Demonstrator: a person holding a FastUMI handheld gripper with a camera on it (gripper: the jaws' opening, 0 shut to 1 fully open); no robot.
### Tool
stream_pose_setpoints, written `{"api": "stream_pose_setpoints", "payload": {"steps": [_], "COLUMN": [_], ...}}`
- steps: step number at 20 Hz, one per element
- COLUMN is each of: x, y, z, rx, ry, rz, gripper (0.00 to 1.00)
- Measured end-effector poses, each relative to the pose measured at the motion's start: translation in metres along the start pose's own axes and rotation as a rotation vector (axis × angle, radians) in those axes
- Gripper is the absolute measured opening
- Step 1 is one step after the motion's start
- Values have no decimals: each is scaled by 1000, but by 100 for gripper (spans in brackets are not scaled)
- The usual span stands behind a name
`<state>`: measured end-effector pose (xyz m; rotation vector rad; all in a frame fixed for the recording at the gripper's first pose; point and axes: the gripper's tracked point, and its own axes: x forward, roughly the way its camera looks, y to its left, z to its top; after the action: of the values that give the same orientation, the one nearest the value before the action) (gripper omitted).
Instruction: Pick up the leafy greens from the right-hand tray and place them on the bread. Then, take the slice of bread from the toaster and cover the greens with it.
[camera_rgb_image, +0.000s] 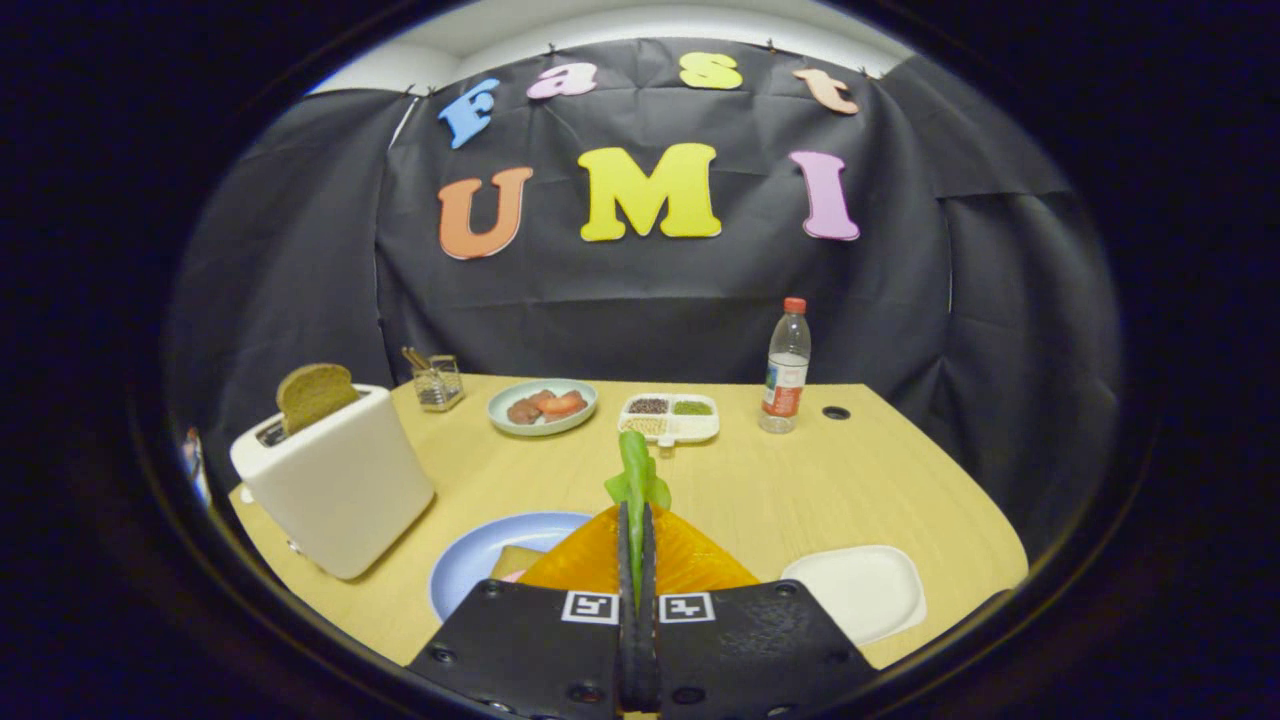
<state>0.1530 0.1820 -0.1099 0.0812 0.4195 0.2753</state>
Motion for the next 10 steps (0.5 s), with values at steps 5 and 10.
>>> {"api": "stream_pose_setpoints", "payload": {"steps": [5, 10], "x": [18, 26], "y": [39, 82], "z": [-25, -39], "rx": [2, 96], "ry": [65, 94], "rz": [10, 82], "gripper": [0, 1]}}
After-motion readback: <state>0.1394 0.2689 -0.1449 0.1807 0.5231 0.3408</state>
